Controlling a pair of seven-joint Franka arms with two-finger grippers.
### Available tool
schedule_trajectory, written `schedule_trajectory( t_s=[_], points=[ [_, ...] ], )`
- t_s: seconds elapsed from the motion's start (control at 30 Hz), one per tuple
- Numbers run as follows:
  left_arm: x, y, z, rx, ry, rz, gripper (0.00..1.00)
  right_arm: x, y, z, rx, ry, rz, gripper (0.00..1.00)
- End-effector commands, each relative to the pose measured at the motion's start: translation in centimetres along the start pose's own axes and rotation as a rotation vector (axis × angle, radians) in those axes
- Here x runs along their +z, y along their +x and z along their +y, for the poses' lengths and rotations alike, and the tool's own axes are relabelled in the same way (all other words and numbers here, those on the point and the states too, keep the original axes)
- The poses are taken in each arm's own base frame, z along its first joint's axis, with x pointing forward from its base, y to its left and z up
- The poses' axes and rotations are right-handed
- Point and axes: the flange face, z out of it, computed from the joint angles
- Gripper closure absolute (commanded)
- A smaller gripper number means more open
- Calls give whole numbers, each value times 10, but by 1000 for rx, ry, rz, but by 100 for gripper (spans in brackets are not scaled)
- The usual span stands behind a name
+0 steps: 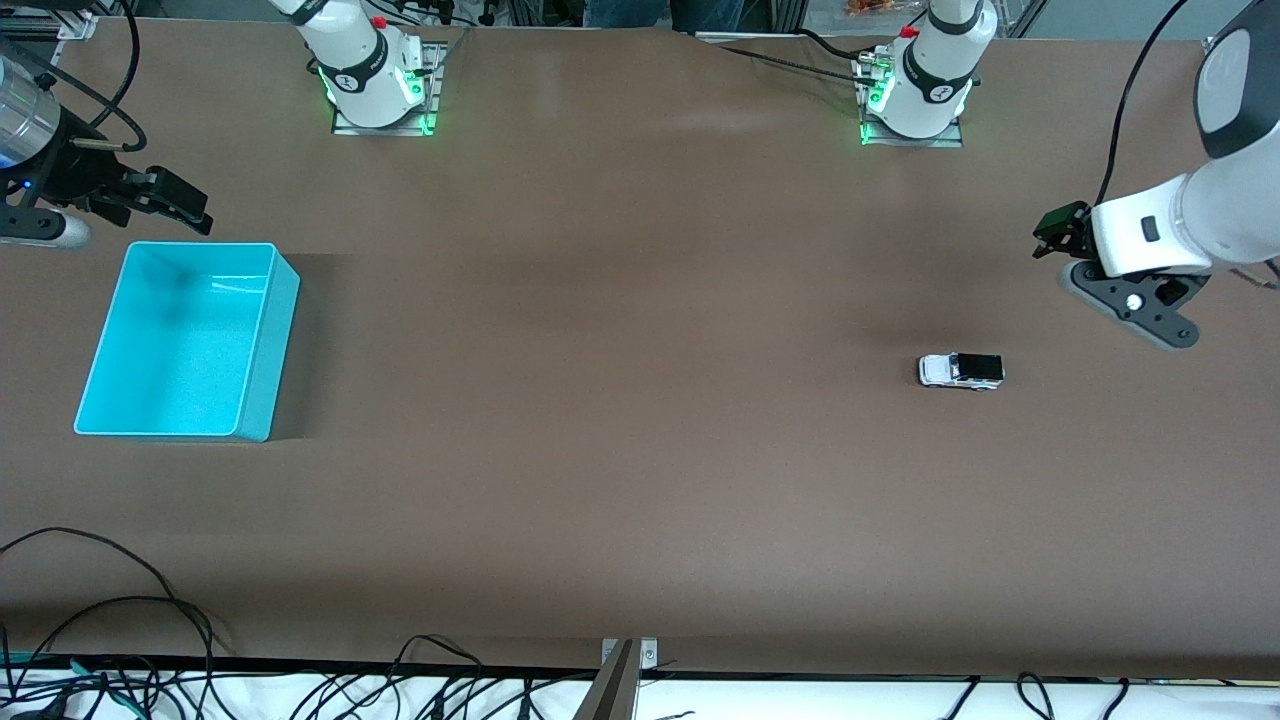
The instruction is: Wind and store white jeep toy
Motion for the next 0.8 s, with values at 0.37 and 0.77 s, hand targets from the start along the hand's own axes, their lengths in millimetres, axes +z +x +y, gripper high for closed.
schedule_trajectory(
  t_s=[0.37,0.77],
  points=[
    [107,3,-41,337,40,46,0,-7,0,2,10,-7,2,0],
    [205,17,-51,604,104,80,0,-6,0,3,12,-7,1,0]
  ],
)
